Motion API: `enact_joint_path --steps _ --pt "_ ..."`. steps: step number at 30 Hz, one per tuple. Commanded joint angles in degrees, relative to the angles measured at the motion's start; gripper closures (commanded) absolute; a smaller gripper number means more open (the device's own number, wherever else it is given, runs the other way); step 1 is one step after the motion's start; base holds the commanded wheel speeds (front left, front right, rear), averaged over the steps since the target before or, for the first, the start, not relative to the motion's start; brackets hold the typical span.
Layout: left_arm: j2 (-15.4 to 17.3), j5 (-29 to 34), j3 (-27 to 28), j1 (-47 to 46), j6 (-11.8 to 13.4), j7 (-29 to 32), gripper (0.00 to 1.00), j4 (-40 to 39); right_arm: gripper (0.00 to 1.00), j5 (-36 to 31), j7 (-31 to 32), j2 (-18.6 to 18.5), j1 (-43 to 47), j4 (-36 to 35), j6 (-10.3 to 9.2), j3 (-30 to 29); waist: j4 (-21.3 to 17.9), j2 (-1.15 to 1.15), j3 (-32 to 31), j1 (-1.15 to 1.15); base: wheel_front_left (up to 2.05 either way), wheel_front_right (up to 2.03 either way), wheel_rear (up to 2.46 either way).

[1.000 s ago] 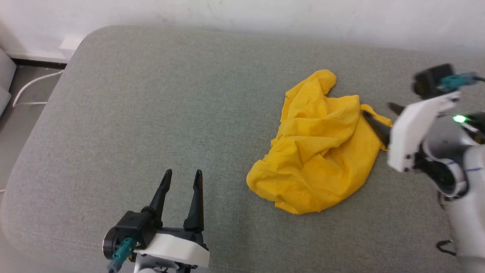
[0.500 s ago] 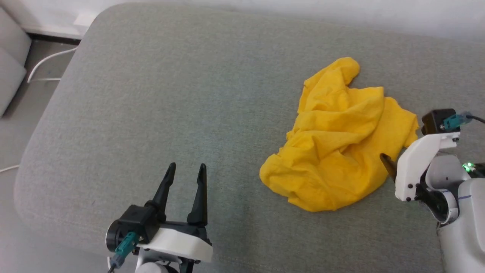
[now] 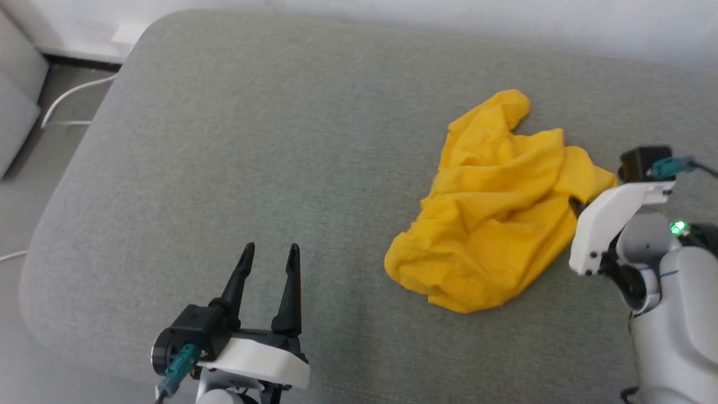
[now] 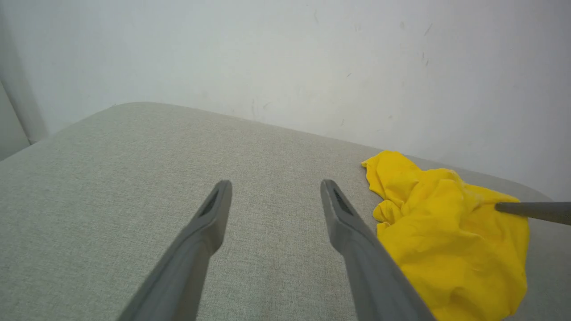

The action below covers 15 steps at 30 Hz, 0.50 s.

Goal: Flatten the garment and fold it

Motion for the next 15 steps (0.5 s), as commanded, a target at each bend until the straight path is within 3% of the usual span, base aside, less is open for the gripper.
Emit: enact_joint_path --steps 1,7,11,15 --pt "-0.1 0.2 0.3 0.3 0.2 -0.3 0.00 0.1 1.00 1.0 -0.7 -0.4 -1.2 -1.0 -0.10 0.1 -1.9 0.00 -1.5 0.00 0.00 0.00 0.00" --pt "-0.1 0.9 1.4 1.1 -0.2 -0.3 0.00 -0.4 1.00 3.4 -1.6 -4.1 0.5 -8.6 -0.10 -4.7 -4.3 0.00 -2.2 0.00 0.00 0.00 0.00" --pt "-0.1 1.2 1.9 1.6 -0.5 -0.3 0.00 -0.5 1.00 1.5 -0.8 -6.7 7.1 -14.0 -0.10 -11.3 -5.0 0.00 -1.9 0.00 0.00 0.00 0.00" --pt "-0.1 1.2 2.1 1.8 -0.7 -0.3 0.00 -0.5 1.00 -1.4 -0.3 -6.4 15.8 -15.7 -0.10 -16.6 -5.2 0.00 -1.3 0.00 0.00 0.00 0.00"
